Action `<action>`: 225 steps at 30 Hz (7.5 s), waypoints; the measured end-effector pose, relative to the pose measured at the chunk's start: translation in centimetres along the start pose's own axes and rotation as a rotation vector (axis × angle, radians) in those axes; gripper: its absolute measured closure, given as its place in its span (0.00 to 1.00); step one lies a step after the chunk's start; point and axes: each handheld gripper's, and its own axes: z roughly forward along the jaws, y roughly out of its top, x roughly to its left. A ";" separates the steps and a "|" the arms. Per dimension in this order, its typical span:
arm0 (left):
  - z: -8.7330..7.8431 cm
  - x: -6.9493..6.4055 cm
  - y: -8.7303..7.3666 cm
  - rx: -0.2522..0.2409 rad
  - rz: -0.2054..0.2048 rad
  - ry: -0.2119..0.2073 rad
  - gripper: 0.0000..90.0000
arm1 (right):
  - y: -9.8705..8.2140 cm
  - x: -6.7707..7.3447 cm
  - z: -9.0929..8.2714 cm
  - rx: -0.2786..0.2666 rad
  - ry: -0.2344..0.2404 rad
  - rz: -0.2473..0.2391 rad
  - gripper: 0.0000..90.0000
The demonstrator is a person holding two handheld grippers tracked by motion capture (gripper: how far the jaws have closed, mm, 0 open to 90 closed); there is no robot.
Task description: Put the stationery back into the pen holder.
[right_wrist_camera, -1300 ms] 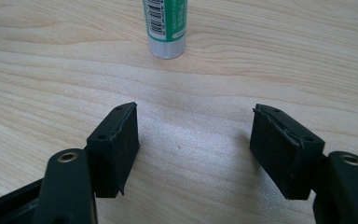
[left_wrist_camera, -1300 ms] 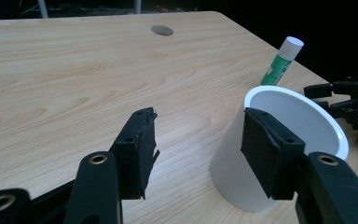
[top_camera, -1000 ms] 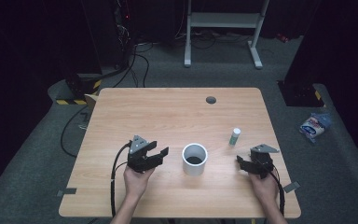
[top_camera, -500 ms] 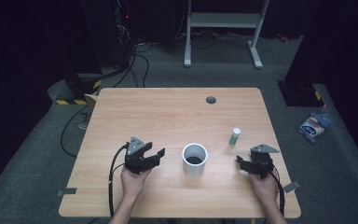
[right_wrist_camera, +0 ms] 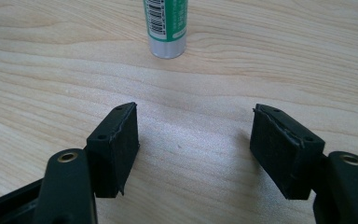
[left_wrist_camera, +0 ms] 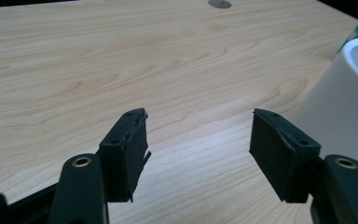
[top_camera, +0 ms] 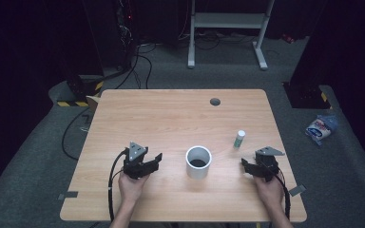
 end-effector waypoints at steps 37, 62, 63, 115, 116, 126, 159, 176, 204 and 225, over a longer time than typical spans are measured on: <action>1.1 3.8 -3.4 0.080 0.023 0.162 0.40 | 0.0 0.0 0.0 0.002 0.002 0.002 0.36; 1.6 4.6 -4.0 0.096 0.010 0.230 0.35 | 2.8 0.6 -1.6 -0.002 0.060 -0.040 0.35; 1.6 4.6 -4.0 0.096 0.010 0.230 0.35 | 3.1 0.6 -1.6 -0.008 0.061 -0.043 0.35; 1.6 4.6 -3.9 0.095 0.009 0.236 0.34 | 8.0 1.4 -0.5 -0.081 0.094 -0.040 0.71; 1.5 4.7 -3.9 0.105 0.019 0.236 0.34 | 8.0 1.5 -0.6 -0.078 0.098 -0.037 0.72; 1.6 4.7 -3.9 0.098 0.011 0.236 0.34 | 7.9 1.8 -1.7 -0.083 0.133 -0.056 0.72; 1.6 4.7 -3.9 0.098 0.010 0.236 0.34 | 8.0 4.2 -5.9 -0.136 0.270 -0.106 0.72; 1.6 4.7 -3.9 0.102 0.013 0.235 0.34 | 9.1 6.4 -8.3 -0.164 0.349 -0.162 0.72; 1.6 4.7 -3.9 0.099 0.009 0.235 0.34 | 11.2 11.1 -9.0 -0.184 0.458 -0.266 0.72; 1.8 4.6 -3.9 0.088 0.001 0.233 0.34 | 10.6 13.3 -5.2 -0.096 0.455 -0.322 0.72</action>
